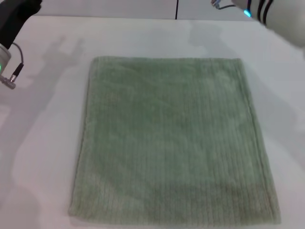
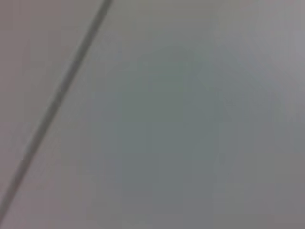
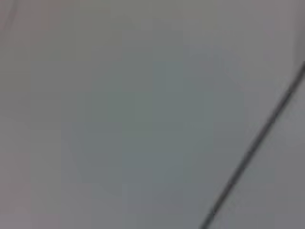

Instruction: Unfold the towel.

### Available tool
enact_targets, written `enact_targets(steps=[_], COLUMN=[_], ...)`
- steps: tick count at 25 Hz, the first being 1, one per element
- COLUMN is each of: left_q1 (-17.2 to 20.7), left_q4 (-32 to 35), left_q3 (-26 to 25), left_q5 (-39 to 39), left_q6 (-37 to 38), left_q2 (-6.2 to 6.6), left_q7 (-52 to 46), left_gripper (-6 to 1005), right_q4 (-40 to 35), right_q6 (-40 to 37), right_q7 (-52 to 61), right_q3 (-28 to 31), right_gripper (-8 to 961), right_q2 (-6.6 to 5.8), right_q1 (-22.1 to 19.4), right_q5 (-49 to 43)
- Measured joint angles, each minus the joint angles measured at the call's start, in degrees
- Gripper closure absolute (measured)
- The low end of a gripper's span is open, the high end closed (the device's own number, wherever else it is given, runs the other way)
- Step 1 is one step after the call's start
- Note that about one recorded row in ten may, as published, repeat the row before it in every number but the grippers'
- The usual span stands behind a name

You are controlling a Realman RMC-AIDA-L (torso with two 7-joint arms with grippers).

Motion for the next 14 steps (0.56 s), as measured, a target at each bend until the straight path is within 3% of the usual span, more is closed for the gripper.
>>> enact_targets(steps=[1, 2, 3, 4, 5, 6, 7, 9, 14], left_q1=[-0.2, -0.4, -0.4, -0.9, -0.9, -1.4, -1.4, -2.0, -2.4], left_q4=[-1.8, -2.7, -2.7, -4.5, -4.5, -5.9, -5.9, -7.5, -8.1], left_q3=[-2.1, -3.1, -3.1, -6.1, -6.1, -8.7, -8.7, -10.5, -10.7], left_q5=[-2.0, -2.6, -2.6, -3.3, -3.3, -3.4, -3.4, -3.4, -3.4], left_q6=[-2.4, -3.5, -3.5, -6.4, -6.4, -8.7, -8.7, -10.7, -12.7], left_q2=[-0.13, -0.16, -0.16, -0.20, -0.20, -0.20, -0.20, -0.21, -0.25], left_q7=[4.8, 6.8, 6.8, 12.0, 12.0, 16.3, 16.3, 22.6, 26.8], left_gripper=[371, 371, 371, 371, 371, 371, 371, 371, 371], right_q4=[1.9, 1.9, 3.3, 7.5, 7.5, 10.9, 10.9, 15.6, 22.7], right_q6=[12.4, 12.4, 17.3, 27.7, 27.7, 35.6, 35.6, 46.1, 53.7], right_q7=[3.2, 3.2, 5.2, 11.7, 11.7, 17.8, 17.8, 28.7, 40.4], right_q3=[-6.1, -6.1, -8.6, -13.2, -13.2, -15.9, -15.9, -17.5, -17.2], right_gripper=[923, 923, 923, 922, 922, 922, 922, 922, 921], right_q2=[0.01, 0.01, 0.00, -0.07, -0.07, -0.11, -0.11, -0.16, -0.17], right_q1=[-1.6, -1.6, -2.1, -2.9, -2.9, -4.1, -4.1, -7.0, -10.3], right_q5=[0.0, 0.0, -0.1, -0.6, -0.6, -1.9, -1.9, -5.6, -6.6])
